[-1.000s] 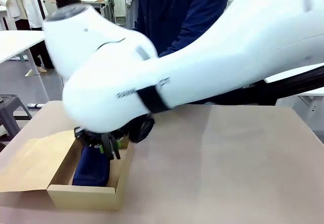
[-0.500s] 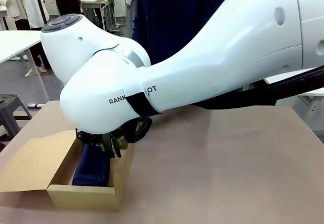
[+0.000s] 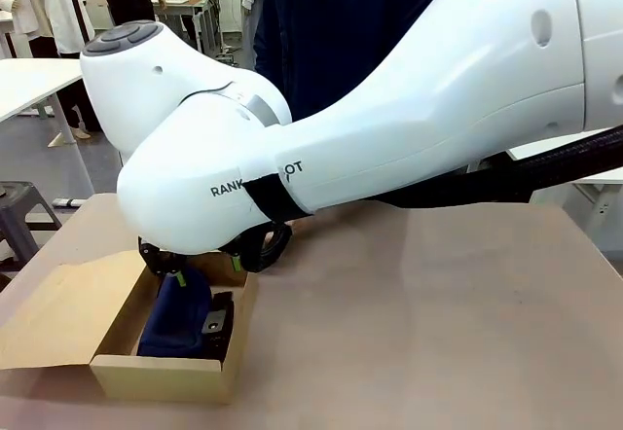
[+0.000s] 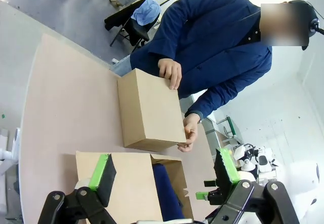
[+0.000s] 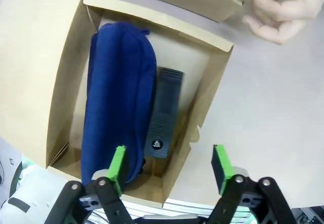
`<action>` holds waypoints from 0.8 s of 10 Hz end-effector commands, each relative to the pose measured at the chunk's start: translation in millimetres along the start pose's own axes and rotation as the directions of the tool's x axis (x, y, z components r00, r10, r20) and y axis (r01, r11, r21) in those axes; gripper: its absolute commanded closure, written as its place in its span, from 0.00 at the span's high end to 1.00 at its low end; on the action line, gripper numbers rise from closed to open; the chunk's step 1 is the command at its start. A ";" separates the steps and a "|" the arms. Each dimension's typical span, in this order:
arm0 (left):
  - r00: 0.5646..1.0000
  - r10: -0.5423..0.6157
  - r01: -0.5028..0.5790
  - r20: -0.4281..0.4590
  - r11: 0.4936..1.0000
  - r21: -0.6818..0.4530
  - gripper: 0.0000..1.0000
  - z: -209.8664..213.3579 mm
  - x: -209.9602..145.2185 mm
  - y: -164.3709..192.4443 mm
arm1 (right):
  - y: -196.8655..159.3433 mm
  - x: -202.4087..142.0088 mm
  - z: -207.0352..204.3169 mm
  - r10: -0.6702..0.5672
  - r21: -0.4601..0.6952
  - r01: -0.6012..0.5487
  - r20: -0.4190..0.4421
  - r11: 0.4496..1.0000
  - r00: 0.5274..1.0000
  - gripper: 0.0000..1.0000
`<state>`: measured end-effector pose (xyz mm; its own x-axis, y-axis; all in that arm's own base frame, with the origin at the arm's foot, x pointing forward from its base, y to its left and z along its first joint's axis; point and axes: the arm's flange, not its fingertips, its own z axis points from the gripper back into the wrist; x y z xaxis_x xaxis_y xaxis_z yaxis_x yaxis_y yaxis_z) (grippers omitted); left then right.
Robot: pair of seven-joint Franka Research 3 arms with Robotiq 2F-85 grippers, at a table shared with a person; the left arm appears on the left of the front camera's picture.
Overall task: Place items inside the box.
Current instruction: Pick up a Pencil pouch or Stapler and place it inside the Mailer Box closest to the robot.
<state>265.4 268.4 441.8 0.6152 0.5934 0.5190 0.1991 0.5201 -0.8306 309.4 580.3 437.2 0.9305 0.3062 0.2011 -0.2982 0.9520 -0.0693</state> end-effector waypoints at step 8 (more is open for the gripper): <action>1.000 -0.016 0.016 0.017 1.000 -0.021 1.00 -0.2 -0.9 -0.2 | -242.2 -73.9 68.3 -0.177 0.339 0.157 0.029 0.928 0.984 1.00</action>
<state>265.1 268.6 442.0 0.6143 0.5941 0.5193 0.1993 0.5200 -0.8306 323.9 420.5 498.4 0.9524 0.1404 0.2705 -0.1989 0.9588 0.2028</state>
